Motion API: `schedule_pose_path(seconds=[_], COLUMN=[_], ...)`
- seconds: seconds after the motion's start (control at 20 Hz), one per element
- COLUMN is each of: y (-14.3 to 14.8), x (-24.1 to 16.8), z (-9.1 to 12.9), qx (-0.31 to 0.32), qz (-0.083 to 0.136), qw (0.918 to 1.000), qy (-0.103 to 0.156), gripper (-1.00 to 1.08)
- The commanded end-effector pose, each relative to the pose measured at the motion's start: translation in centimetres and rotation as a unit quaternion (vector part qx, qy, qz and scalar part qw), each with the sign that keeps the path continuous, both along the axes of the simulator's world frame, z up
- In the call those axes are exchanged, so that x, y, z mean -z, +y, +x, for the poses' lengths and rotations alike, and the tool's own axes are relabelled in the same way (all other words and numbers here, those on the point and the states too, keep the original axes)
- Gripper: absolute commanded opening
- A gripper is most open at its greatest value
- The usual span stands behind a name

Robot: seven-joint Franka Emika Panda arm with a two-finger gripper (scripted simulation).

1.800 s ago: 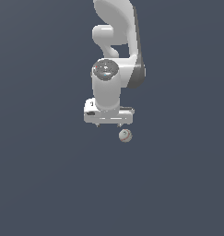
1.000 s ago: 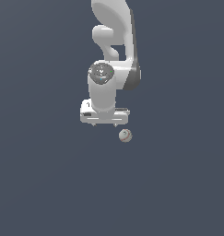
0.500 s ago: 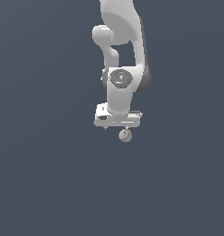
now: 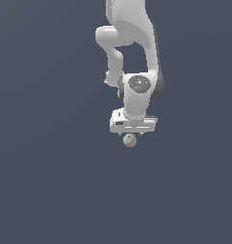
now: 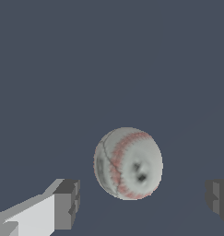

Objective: Pick up the object and move it to a goal position.

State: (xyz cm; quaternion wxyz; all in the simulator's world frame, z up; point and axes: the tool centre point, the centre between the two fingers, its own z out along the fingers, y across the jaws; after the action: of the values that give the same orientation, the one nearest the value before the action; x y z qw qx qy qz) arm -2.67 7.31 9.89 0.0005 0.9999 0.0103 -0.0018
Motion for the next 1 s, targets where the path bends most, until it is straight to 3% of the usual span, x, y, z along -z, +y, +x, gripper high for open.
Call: schedule_pose_path(seconds=[0.0, 0.95], y=[0.3, 0.3], x=[0.1, 5.1], z=[0.0, 0.0], qx=[0.0, 0.0], qz=[0.0, 0.0], qw=[1.0, 1.0], qy=[-0.002, -0.002], gripper=[1.0, 1.0])
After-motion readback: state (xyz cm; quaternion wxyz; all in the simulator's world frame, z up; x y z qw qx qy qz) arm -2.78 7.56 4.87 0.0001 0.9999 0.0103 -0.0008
